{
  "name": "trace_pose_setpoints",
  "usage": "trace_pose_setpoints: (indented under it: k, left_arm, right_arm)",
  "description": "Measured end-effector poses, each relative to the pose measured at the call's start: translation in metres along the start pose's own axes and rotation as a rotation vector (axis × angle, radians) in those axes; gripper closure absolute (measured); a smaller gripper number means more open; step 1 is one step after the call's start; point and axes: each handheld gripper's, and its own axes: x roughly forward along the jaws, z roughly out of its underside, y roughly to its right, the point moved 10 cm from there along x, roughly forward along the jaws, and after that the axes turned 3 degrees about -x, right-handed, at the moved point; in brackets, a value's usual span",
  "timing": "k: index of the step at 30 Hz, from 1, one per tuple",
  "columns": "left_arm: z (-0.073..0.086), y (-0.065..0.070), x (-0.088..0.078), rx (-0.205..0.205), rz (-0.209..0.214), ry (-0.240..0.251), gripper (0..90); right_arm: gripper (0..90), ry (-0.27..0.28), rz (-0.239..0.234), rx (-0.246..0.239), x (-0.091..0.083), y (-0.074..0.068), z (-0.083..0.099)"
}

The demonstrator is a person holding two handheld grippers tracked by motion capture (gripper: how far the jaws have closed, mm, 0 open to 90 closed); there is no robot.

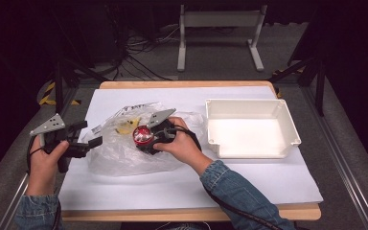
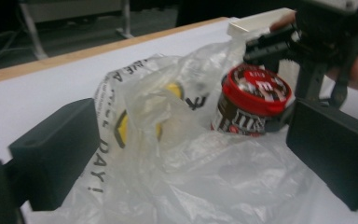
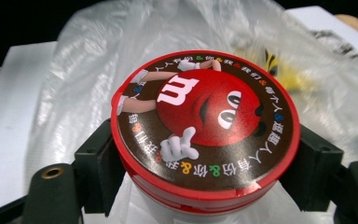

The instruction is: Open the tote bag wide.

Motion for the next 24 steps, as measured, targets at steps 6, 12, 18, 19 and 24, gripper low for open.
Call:
trace_pose_setpoints:
  k: [6,12,18,19,24]
  left_arm:
    - [-0.002,0.0,-0.003,-0.038,-0.011,0.01,2.9]
    - [-0.002,0.002,-0.003,-0.009,-0.022,-0.001,2.7]
    - [0.0,0.006,-0.002,0.003,-0.011,-0.024,2.6]
    - [0.0,0.005,-0.002,0.004,-0.012,-0.026,2.6]
    - [0.002,0.006,0.001,0.022,-0.015,-0.047,3.1]
  right_arm:
    - [24.7,0.008,0.001,-0.024,-0.018,-0.001,-0.014]
    - [24.8,0.018,-0.002,-0.029,-0.035,0.0,-0.027]
    - [24.8,0.011,-0.013,-0.035,-0.051,-0.001,-0.037]
    - [24.8,0.011,-0.014,-0.038,-0.054,-0.001,-0.038]
    - [24.8,0.009,-0.014,-0.043,-0.066,0.001,-0.042]
